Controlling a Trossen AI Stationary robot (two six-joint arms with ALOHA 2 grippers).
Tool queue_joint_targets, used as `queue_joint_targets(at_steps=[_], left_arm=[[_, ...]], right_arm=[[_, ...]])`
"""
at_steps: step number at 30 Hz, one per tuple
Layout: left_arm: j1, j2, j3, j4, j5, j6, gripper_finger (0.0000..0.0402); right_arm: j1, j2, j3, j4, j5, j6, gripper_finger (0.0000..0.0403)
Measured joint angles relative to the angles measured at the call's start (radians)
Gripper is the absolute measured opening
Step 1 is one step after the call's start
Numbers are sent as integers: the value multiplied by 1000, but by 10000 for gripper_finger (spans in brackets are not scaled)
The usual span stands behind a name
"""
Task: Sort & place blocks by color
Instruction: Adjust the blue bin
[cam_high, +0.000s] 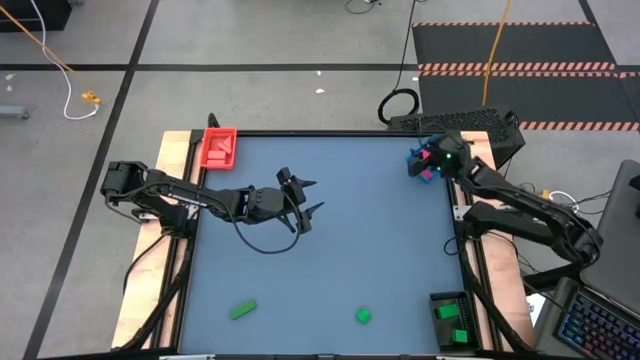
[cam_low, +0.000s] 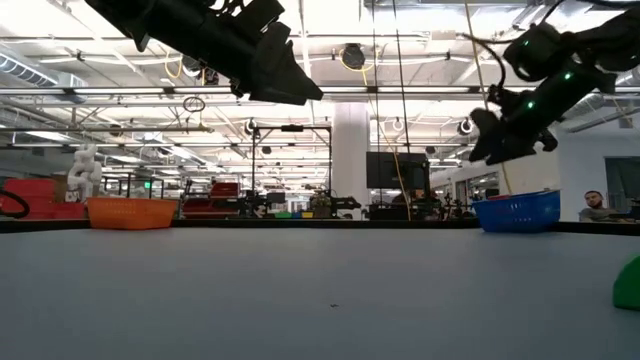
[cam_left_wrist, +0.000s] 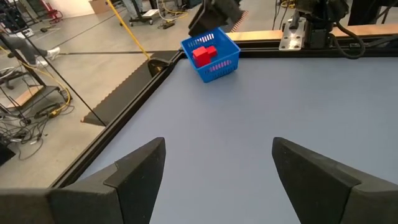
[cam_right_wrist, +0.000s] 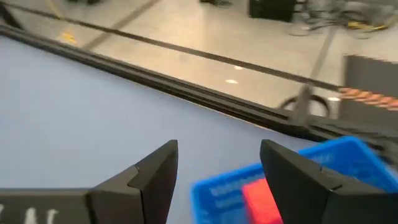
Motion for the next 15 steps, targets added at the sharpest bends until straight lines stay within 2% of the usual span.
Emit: queue_joint_targets(at_steps=[3,5,7,10,15], left_arm=[[0,0,0,0,0,0,294],[0,0,0,0,0,-1,294],[0,0,0,0,0,-3,294],[-1,0,0,0,0,-7,294],[-2,0,0,0,0,-5,294]], right_arm=[[0,-11,0,-44,-118,58,221],[1,-6,0,-117,-153,92,221],[1,0,0,-206,-131,97,221],[1,-8,0,-310,-13,86,221],[1,-88,0,-292,22,64,221]])
